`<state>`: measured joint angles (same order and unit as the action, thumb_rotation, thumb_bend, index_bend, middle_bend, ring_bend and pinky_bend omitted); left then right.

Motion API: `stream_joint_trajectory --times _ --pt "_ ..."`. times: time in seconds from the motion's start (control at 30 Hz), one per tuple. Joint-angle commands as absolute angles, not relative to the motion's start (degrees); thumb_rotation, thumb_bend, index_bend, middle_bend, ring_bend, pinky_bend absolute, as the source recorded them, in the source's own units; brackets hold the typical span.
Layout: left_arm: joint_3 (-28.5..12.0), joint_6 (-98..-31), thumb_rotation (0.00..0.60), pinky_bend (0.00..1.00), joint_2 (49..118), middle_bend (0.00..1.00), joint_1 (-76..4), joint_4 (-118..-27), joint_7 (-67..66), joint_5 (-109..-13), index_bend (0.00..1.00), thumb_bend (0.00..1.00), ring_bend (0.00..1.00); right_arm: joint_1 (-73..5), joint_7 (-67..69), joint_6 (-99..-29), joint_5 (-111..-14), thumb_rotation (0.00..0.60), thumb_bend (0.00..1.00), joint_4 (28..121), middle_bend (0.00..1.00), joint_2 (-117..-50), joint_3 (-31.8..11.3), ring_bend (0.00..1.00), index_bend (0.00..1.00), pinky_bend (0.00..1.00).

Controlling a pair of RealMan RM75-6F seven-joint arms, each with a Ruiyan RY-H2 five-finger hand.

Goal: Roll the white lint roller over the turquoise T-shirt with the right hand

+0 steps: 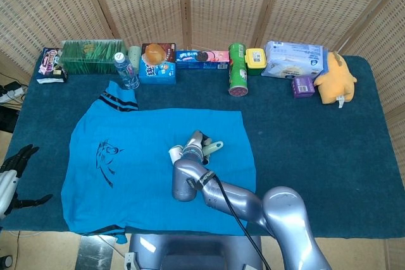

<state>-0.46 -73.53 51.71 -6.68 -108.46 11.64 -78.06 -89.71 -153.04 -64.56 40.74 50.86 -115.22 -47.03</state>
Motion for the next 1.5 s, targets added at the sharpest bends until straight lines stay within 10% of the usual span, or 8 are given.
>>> stream_joint_trajectory --times 0.03,1.03,1.37,1.5 --pt "-0.5 -73.3 0.6 0.02 51.7 0.0 -6.8 -108.4 11.7 -78.2 0.0 0.09 0.0 -89.1 -153.5 -65.3 40.1 0.6 1.0 50.5 0.84 -114.7 -47.0 0.96 0.88 1.0" --pt "-1.2 -70.1 0.6 0.02 50.6 0.0 -10.3 -109.2 10.7 -80.3 0.0 0.09 0.0 -69.8 -150.6 -67.3 32.7 0.6 1.0 66.7 0.84 -95.5 -41.5 0.96 0.88 1.0" --pt "-1.3 -70.0 0.6 0.02 50.2 0.0 -10.8 -110.1 10.3 -80.8 0.0 0.09 0.0 -58.1 -146.5 -47.9 35.8 0.6 1.0 75.7 0.83 -80.5 -41.5 0.93 0.88 1.0" --pt "-1.3 -70.0 0.6 0.02 49.9 0.0 -11.0 -110.4 10.3 -80.8 0.0 0.09 0.0 -55.2 -142.3 -37.3 33.6 0.6 0.95 75.0 0.7 -77.2 -36.4 0.75 0.73 0.91"
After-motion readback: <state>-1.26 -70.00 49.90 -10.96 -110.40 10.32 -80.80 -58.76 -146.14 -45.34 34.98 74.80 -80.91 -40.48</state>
